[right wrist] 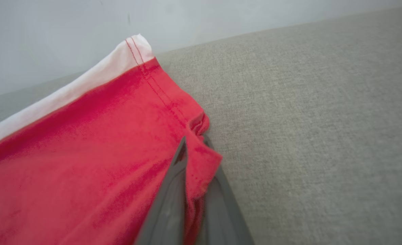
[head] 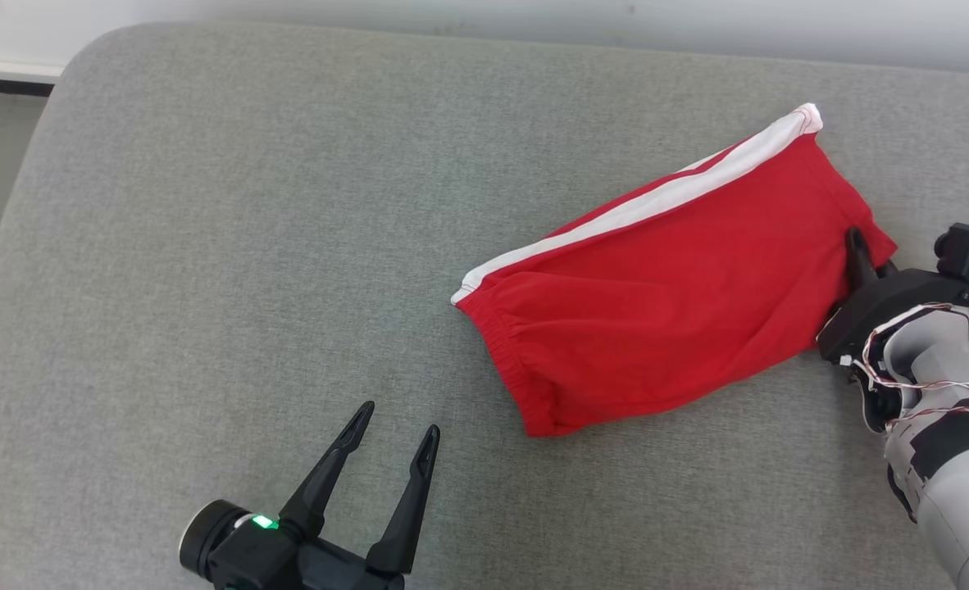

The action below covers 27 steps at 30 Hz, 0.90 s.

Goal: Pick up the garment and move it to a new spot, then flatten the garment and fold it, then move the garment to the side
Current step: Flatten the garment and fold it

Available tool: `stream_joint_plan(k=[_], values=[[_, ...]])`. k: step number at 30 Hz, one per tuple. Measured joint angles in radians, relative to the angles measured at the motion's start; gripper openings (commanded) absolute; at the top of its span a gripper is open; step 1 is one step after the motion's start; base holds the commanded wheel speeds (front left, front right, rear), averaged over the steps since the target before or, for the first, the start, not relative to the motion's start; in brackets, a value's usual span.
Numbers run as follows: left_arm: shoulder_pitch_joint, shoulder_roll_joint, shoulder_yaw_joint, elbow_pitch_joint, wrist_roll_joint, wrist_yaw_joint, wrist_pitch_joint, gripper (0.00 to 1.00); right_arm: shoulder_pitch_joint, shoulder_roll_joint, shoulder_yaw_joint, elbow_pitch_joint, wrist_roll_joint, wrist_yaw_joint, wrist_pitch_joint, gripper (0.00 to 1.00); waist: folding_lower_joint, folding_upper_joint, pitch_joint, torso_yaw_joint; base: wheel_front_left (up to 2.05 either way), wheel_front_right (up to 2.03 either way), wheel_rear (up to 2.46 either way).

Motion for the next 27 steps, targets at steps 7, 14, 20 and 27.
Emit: stream_joint_plan(k=[7,14,20,27], values=[[0.004,-0.004,0.007,-0.001,0.012,0.000,0.000,1.00,0.038,-0.015,-0.075,-0.078,0.029,0.000,-0.002,0.00,0.0001,0.0000,-0.014,-0.026,0.00,0.00,0.00],[0.018,-0.017,0.015,0.001,0.016,0.001,0.000,1.00,0.200,-0.028,-0.218,-0.220,-0.014,0.000,-0.002,0.00,0.0000,0.0000,-0.051,-0.066,0.00,0.00,0.00],[0.038,-0.029,0.019,0.003,0.021,0.004,0.000,1.00,0.342,-0.020,-0.319,-0.341,-0.075,0.000,-0.002,0.00,0.0000,0.0000,-0.090,-0.106,0.00,0.00,0.00],[0.054,-0.041,0.020,0.007,0.023,0.002,0.000,1.00,0.414,-0.006,-0.371,-0.416,-0.130,0.000,-0.002,0.00,0.0000,0.0000,-0.130,-0.148,0.00,0.00,0.00]])
